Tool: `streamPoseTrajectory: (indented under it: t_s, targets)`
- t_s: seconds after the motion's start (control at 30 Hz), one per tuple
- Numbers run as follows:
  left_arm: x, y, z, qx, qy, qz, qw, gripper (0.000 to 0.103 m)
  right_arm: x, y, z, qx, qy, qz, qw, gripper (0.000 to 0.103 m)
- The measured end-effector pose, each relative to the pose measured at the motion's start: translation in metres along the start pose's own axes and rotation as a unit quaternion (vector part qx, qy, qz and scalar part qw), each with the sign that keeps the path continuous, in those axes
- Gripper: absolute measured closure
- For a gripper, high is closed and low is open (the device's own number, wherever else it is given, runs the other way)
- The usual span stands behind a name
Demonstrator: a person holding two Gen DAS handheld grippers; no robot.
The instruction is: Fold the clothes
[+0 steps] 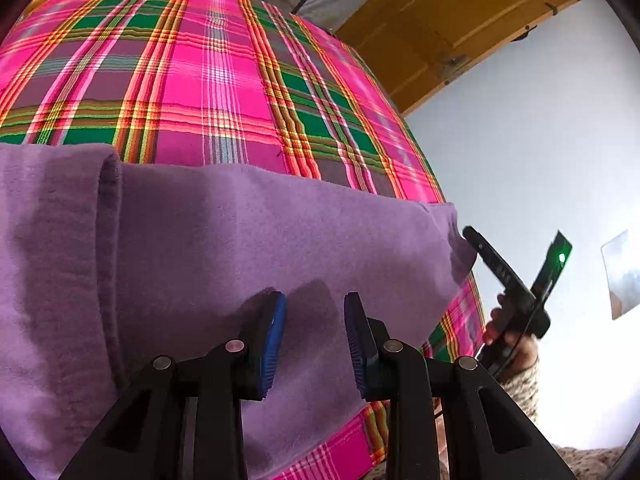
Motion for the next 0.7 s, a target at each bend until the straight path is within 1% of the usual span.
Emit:
streamPoseTrajectory:
  t_s: [0.03, 0.07, 0.27, 0.33, 0.37, 0.4, 0.43, 0.47, 0.53, 0.6, 0.63, 0.7]
  targets:
    - [0.0, 0.0, 0.0, 0.002, 0.001, 0.0, 1.0, 0.07, -0.003, -0.006, 0.0, -0.006, -0.001, 0.01, 1.0, 0.062]
    - [-0.001, -0.001, 0.0, 0.003, 0.002, 0.0, 1.0, 0.069, -0.004, -0.01, 0.0, -0.003, 0.001, 0.013, 1.0, 0.062]
    - [-0.004, -0.005, 0.0, 0.008, 0.007, 0.0, 0.9999, 0.068, -0.012, -0.039, 0.006, -0.022, 0.012, 0.049, 0.999, 0.062]
    - [-0.005, -0.005, 0.0, 0.008, 0.006, 0.0, 1.0, 0.068, -0.012, -0.045, 0.008, -0.028, 0.013, 0.059, 0.998, 0.064]
    - [-0.005, -0.006, 0.0, 0.008, 0.006, -0.001, 1.0, 0.068, -0.011, -0.048, 0.009, -0.031, 0.015, 0.063, 0.997, 0.067]
    - [-0.006, -0.006, 0.0, 0.009, 0.007, -0.001, 0.9999, 0.068, -0.009, -0.047, 0.009, -0.029, 0.02, 0.066, 0.997, 0.076]
    - [-0.006, -0.006, 0.0, 0.01, 0.008, -0.001, 0.9999, 0.068, -0.006, -0.046, 0.01, -0.027, 0.025, 0.069, 0.997, 0.082]
    - [-0.007, -0.006, 0.001, 0.011, 0.01, -0.001, 0.9999, 0.068, -0.007, -0.046, 0.01, -0.024, 0.029, 0.066, 0.997, 0.09]
    - [-0.007, -0.007, 0.001, 0.012, 0.012, -0.001, 0.9999, 0.068, -0.011, -0.044, 0.011, -0.021, 0.033, 0.058, 0.998, 0.092]
    - [-0.007, -0.007, 0.0, 0.012, 0.011, -0.001, 0.9999, 0.068, -0.016, -0.04, 0.005, -0.004, 0.029, 0.044, 0.999, 0.095]
    - [-0.007, -0.008, 0.0, 0.011, 0.01, -0.001, 0.9999, 0.068, -0.018, -0.04, 0.002, 0.003, 0.024, 0.043, 0.999, 0.096]
    - [-0.007, -0.008, 0.0, 0.011, 0.009, -0.002, 0.9999, 0.068, -0.017, -0.044, -0.001, 0.002, 0.016, 0.049, 0.999, 0.096]
Point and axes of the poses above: each gripper's, at about its wrist camera, not at the fingertips, and y roughly against the way its jaws point, z to its left, x to its underside, the point moved 9 cm from there along -y, roughly the way its jaws point, and after that the axes turned 2 degrees about -y, right-handed, at the moved point
